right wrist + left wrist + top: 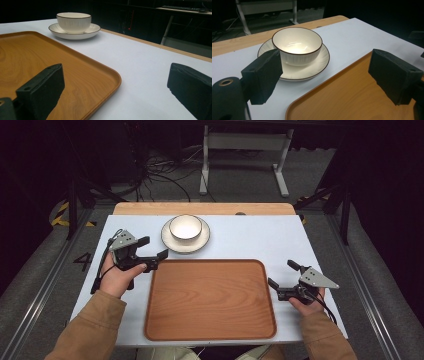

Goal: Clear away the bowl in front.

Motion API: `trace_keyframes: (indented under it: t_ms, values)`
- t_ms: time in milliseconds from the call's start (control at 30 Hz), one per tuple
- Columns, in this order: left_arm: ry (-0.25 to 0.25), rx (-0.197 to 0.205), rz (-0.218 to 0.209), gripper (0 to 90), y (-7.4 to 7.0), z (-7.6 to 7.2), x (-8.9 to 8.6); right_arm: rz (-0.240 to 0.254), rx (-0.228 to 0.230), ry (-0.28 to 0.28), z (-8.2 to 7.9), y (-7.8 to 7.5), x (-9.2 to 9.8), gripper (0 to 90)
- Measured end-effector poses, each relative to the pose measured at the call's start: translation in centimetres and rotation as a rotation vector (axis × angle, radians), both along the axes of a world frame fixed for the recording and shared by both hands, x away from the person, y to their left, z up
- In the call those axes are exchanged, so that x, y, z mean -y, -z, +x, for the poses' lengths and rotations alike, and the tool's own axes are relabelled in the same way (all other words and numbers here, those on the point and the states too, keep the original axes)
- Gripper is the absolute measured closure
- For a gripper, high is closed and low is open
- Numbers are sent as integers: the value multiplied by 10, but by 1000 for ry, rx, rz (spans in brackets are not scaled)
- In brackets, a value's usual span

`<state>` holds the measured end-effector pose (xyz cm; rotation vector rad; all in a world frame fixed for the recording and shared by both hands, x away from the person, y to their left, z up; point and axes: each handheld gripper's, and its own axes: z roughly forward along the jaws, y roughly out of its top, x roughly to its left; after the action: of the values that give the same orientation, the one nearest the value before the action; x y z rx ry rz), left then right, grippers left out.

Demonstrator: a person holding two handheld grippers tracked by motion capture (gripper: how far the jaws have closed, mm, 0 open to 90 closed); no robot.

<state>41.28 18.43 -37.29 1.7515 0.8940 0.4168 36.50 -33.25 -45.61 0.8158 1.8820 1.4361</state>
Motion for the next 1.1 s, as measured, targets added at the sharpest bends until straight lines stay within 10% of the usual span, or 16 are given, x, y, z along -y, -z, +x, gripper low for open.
trace_keyframes:
  t_ms: [1100]
  values:
    - [-38,-41,21,113,-19,80,26,-18,-11,15,1,0,-2,17]
